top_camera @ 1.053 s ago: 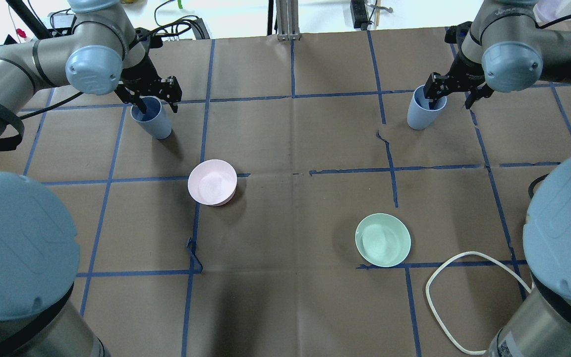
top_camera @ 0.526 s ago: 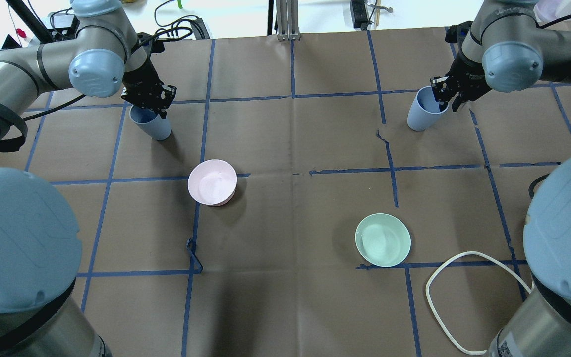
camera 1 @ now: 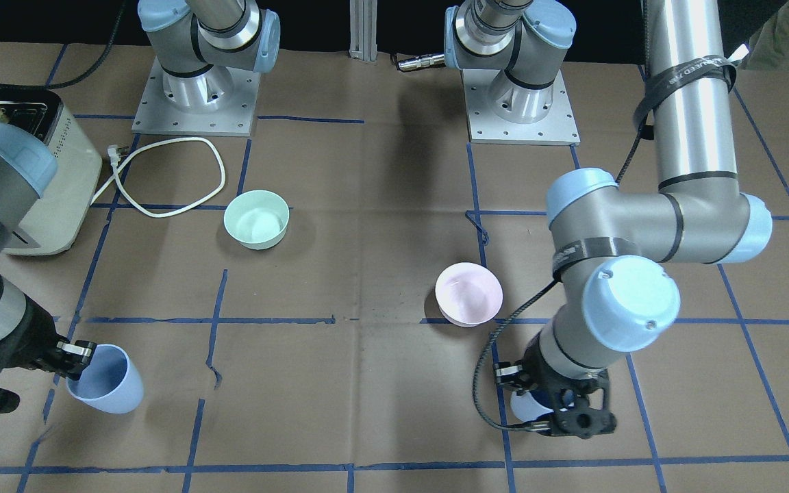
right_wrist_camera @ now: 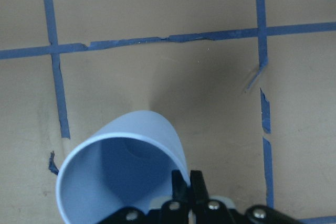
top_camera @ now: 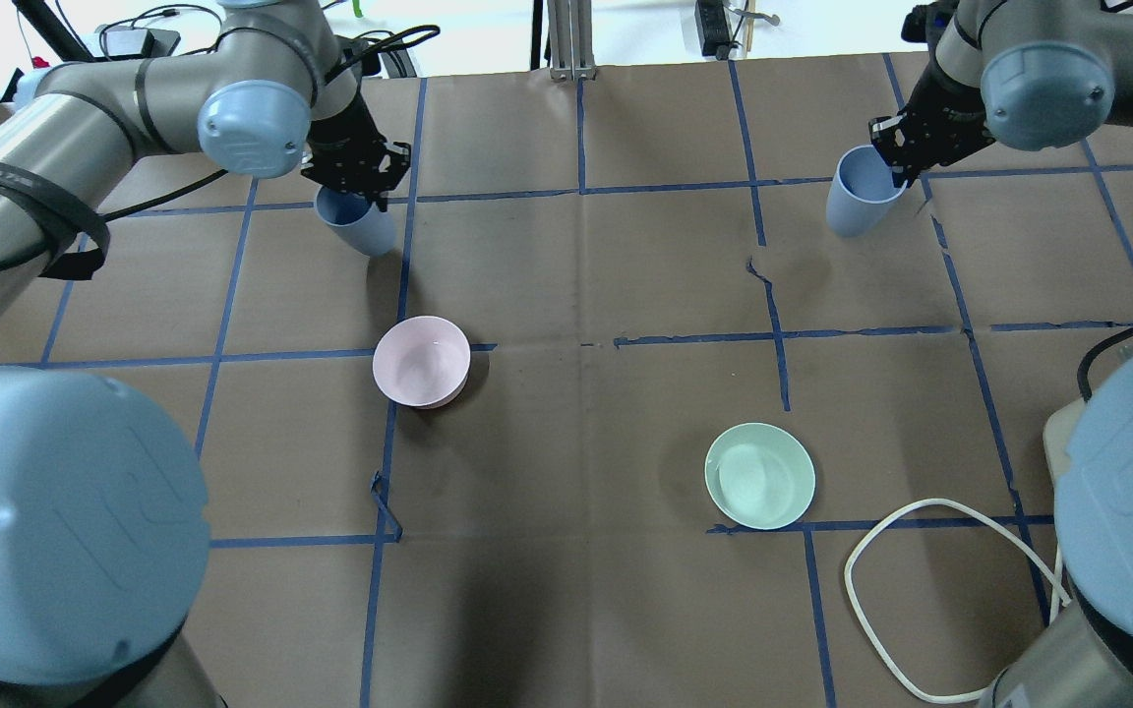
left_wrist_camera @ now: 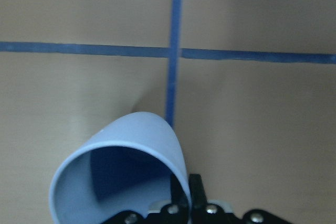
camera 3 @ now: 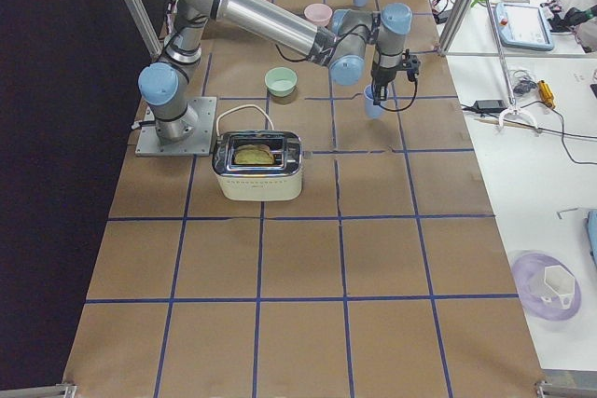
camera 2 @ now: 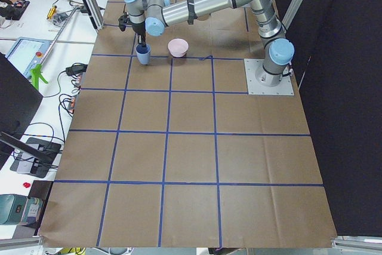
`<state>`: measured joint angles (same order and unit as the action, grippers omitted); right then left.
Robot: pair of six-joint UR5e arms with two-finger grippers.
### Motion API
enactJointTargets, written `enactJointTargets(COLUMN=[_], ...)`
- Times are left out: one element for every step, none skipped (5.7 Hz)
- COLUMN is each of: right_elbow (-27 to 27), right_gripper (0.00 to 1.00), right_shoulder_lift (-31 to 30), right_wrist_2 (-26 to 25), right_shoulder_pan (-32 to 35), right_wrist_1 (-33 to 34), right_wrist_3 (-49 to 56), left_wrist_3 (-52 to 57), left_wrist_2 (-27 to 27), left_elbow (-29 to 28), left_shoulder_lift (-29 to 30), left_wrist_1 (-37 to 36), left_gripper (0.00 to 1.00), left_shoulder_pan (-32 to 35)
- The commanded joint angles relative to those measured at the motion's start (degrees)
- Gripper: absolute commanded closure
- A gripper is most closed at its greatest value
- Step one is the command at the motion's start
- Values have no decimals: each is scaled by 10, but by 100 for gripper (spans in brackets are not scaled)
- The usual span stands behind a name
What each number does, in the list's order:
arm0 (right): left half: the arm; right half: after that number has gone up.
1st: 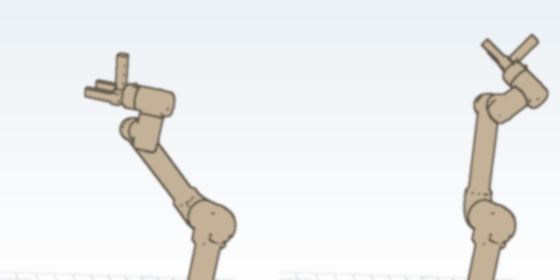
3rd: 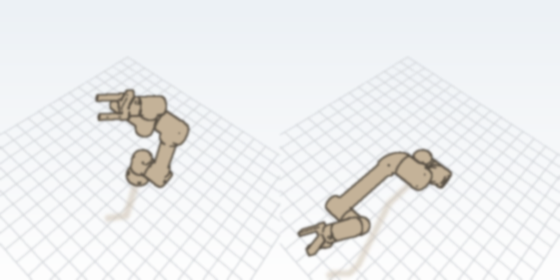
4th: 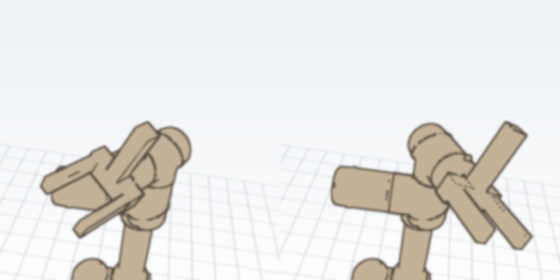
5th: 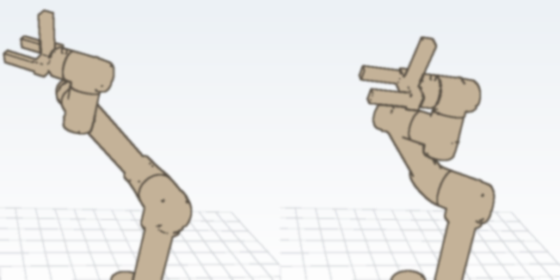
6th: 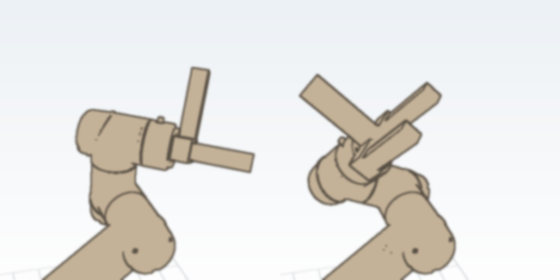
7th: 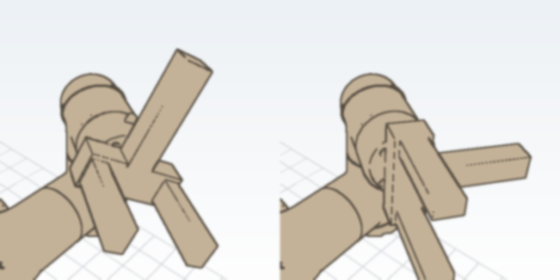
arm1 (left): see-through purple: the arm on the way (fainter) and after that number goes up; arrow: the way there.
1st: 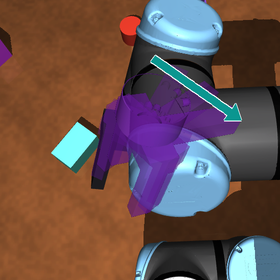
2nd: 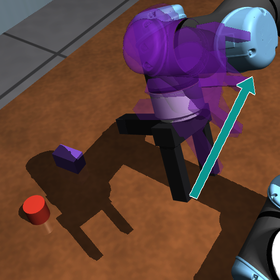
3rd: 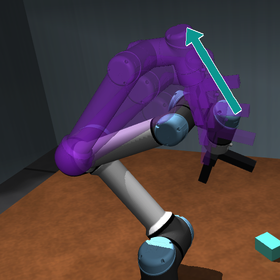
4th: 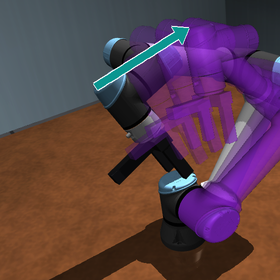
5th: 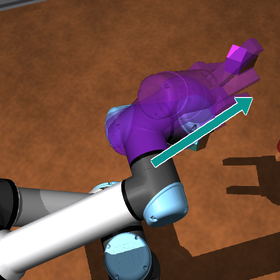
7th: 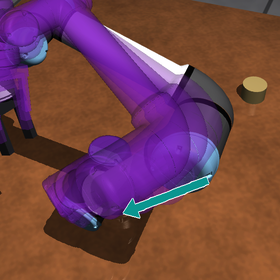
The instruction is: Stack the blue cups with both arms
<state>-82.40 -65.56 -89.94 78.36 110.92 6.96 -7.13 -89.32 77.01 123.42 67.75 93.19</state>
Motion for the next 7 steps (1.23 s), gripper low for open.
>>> enactJointTargets(right_elbow=[83, 109, 102, 96, 95, 96, 98], right_gripper=[90, 90, 90, 90, 90, 90, 90], right_shoulder_lift=[-62, -90, -89, -89, -89, -89, -89], right_wrist_2=[0, -7, -6, -5, -1, 0, 2], right_shoulder_pan=[5, 5, 5, 5, 5, 6, 6], right_wrist_1=[-154, -226, -224, -224, -224, -223, -221], right_wrist_3=[-8, -9, -9, -9, -9, -9, -9], left_wrist_3=[-155, -209, -253, -263, -257, -256, -254], left_wrist_2=[-5, -4, -3, -3, -5, -5, -4], left_elbow=[-20, -20, -23, -25, -20, -18, -20], left_shoulder_lift=[21, 34, 43, 42, 42, 39, 31], left_wrist_1=[-40, -71, -96, -96, -96, -97, -96], left_gripper=[99, 99, 98, 97, 69, 8, 6], left_shoulder_pan=[113, 151, 181, 190, 191, 190, 188])
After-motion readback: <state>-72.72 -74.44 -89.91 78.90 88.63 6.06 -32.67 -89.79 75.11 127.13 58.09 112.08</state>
